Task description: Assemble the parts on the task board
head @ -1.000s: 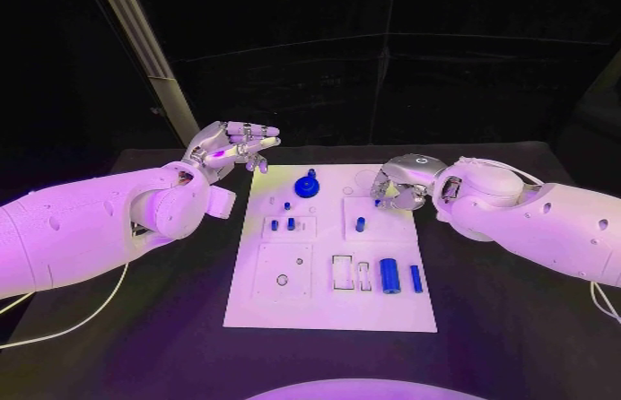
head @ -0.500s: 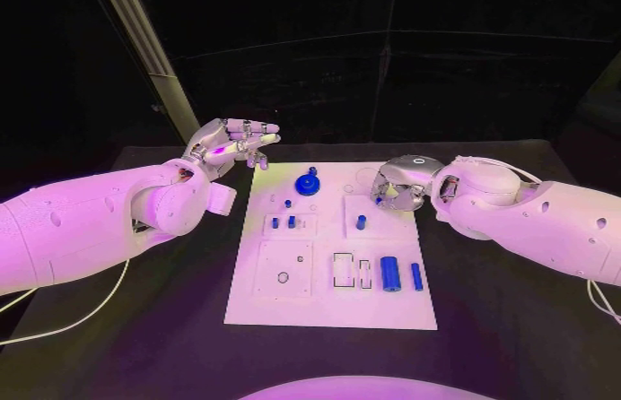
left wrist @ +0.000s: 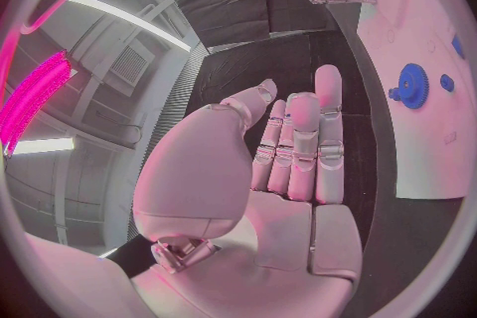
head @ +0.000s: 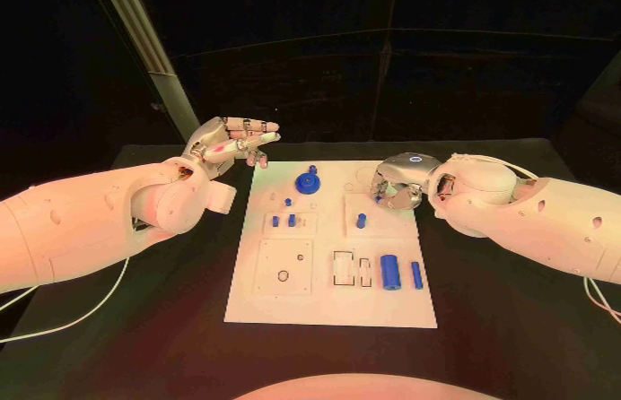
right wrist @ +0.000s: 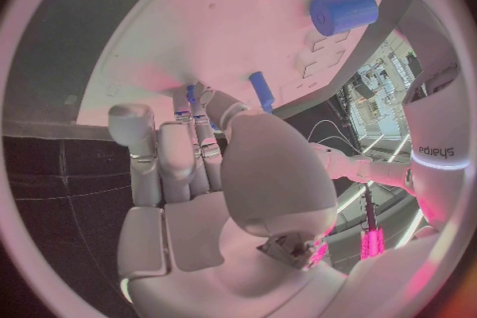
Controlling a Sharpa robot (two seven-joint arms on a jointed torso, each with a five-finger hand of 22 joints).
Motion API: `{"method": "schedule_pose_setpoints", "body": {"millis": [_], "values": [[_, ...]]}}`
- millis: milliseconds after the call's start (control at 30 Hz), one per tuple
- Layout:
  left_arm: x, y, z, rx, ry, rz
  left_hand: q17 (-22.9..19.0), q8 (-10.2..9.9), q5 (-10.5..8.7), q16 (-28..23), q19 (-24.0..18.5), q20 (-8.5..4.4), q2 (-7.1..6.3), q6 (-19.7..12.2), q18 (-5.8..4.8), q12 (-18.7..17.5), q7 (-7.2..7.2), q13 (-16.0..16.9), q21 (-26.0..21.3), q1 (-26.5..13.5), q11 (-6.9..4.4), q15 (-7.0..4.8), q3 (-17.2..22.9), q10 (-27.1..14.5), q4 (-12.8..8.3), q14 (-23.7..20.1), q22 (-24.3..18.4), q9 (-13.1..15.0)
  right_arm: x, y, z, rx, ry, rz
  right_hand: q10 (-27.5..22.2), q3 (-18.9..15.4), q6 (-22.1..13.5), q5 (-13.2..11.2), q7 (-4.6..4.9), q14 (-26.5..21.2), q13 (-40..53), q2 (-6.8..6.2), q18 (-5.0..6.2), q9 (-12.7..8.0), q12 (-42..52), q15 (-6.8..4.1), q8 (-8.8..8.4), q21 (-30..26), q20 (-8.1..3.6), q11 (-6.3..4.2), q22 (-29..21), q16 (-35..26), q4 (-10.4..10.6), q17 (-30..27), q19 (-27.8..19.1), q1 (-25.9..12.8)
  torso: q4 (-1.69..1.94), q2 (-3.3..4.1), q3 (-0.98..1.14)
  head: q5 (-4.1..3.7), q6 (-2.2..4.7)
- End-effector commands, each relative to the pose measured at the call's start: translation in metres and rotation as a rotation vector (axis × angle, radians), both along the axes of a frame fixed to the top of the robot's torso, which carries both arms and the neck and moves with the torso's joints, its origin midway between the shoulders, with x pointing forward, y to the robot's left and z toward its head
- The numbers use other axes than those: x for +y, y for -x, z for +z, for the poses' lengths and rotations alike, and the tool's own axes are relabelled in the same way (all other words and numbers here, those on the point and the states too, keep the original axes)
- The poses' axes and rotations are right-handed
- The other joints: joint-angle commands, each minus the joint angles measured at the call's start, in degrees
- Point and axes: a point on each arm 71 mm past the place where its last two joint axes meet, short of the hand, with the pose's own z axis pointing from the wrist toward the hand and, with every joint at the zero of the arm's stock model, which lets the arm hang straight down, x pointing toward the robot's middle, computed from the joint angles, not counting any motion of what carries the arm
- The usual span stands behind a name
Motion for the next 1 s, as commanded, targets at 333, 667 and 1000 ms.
{"method": "schedule_pose_setpoints", "body": {"millis": [333, 667, 1000], "values": [[0.002, 0.000, 0.000, 0.008, 0.007, -0.004, -0.4, 0.4, -0.07, -0.4, -0.4, -0.05, 0.68, 0.1, 0.36, 0.3, -0.15, 0.0, -0.4, 0.3, 0.19, 0.04, -0.2, 0.3, -0.2, -0.4, -0.2, -0.1, 0.005, 0.008, 0.006, -0.135, 0.012, 0.018, 2.0, 3.8, 1.8, -2.0, -0.17, 1.7, 0.4, 0.45, -1.63, 0.2, 0.7, -0.62, 0.17, 2.8, -0.44, -0.34, 3.5, 1.0, -1.5, 0.4, 0.5, 1.3, 0.00, -0.05, 0.02, -0.08, -0.14], [0.003, 0.000, 0.000, 0.015, 0.005, -0.006, -0.7, 0.3, -0.07, -0.5, -0.5, -0.04, 0.63, -0.2, 0.33, 0.2, -0.01, 0.0, -0.6, 0.4, 0.32, 0.10, -0.4, 0.0, -0.3, -0.6, -0.3, -0.1, 0.005, 0.016, 0.015, -0.171, -0.057, 0.017, 2.0, 4.3, 1.8, -2.0, -0.14, 1.7, 0.4, 0.22, -1.77, 0.2, 0.5, -0.60, 0.04, 3.4, -0.39, -0.31, 4.3, 1.1, -1.5, 0.3, 0.8, 0.9, 0.04, -0.02, -0.01, -0.16, -0.16], [0.004, 0.000, 0.000, 0.018, 0.003, -0.003, -0.7, 0.3, -0.07, -0.5, -0.5, -0.04, 0.63, -0.2, 0.33, 0.2, -0.01, 0.0, -0.6, 0.4, 0.32, 0.10, -0.4, 0.0, -0.3, -0.6, -0.3, -0.1, -0.002, 0.021, 0.020, -0.169, -0.096, 0.000, 1.9, 4.5, 1.8, -2.1, -0.13, 1.7, 0.4, 0.17, -1.77, 0.2, 0.5, -0.59, -0.02, 3.5, -0.38, -0.29, 4.4, 1.1, -1.5, 0.3, 0.8, 0.8, 0.03, -0.09, -0.06, -0.19, -0.19]]}}
